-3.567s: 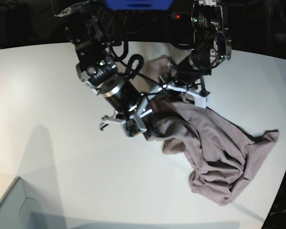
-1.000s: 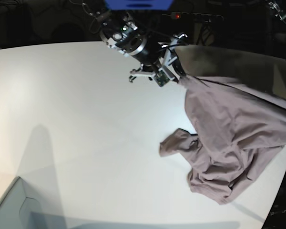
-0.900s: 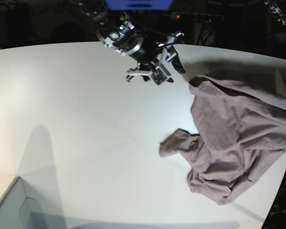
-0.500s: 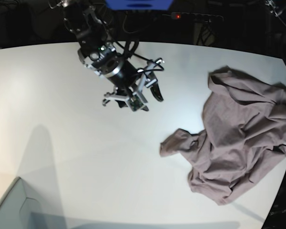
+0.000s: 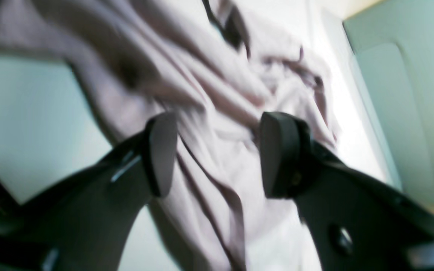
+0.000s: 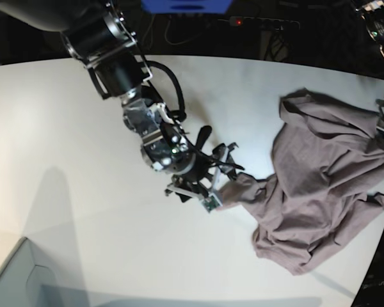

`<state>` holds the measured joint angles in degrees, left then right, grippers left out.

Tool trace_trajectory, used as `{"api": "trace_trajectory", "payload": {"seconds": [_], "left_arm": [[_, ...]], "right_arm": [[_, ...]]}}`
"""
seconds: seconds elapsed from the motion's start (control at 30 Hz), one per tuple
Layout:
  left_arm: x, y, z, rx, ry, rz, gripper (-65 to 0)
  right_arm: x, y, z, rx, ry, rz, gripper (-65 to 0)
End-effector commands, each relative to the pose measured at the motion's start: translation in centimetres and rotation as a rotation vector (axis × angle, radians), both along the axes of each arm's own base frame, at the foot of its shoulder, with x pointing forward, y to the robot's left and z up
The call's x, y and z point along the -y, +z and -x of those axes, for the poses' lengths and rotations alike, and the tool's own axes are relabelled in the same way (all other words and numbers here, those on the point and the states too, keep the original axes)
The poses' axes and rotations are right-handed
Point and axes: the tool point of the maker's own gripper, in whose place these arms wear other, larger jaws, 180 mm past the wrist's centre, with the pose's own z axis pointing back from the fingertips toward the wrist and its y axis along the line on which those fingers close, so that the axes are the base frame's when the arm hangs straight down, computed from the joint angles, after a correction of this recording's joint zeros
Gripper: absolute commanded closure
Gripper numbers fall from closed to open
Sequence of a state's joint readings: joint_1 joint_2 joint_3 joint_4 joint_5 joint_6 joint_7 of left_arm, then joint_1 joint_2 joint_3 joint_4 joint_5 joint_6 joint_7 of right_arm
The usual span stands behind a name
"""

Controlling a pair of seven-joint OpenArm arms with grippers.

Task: Layout the t-shirt on the table in an organized manner, then fold the t-shirt properly
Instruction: 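Move the left gripper to the shirt's bunched end and grasp it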

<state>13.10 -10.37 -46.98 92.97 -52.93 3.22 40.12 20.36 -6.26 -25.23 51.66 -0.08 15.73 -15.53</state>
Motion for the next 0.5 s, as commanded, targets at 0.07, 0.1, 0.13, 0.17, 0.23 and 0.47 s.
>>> {"api": "trace_trajectory", "payload": {"seconds": [0.07, 0.1, 0.13, 0.17, 0.23, 0.47], "left_arm": [[2.6, 0.3, -1.6, 0.023, -0.077, 0.011, -34.0], [3.8, -0.1, -2.1, 0.020, -0.104, 0.023, -34.0], [4.6, -0.3, -2.4, 0.018, -0.126, 0.029, -34.0], [5.5, -0.5, -2.7, 0.014, -0.151, 0.035, -34.0], [6.6, -0.7, -3.1, 0.010, -0.181, 0.042, -34.0], [10.4, 2.1, -8.6, 0.104, -0.287, 0.032, -34.0]], "right_arm": [[-0.9, 2.1, -2.7, 0.053, 0.006, -0.026, -44.4], [-1.2, 2.4, -3.1, 0.068, 0.006, -0.041, -44.4], [-1.3, 2.5, -3.4, 0.081, 0.004, -0.052, -44.4], [-1.2, 2.5, -3.7, 0.093, 0.001, -0.062, -44.4], [-1.2, 2.7, -4.2, 0.117, -0.003, -0.081, -44.4], [1.2, 0.1, -2.8, 0.089, -0.024, -0.052, -44.4]]}}
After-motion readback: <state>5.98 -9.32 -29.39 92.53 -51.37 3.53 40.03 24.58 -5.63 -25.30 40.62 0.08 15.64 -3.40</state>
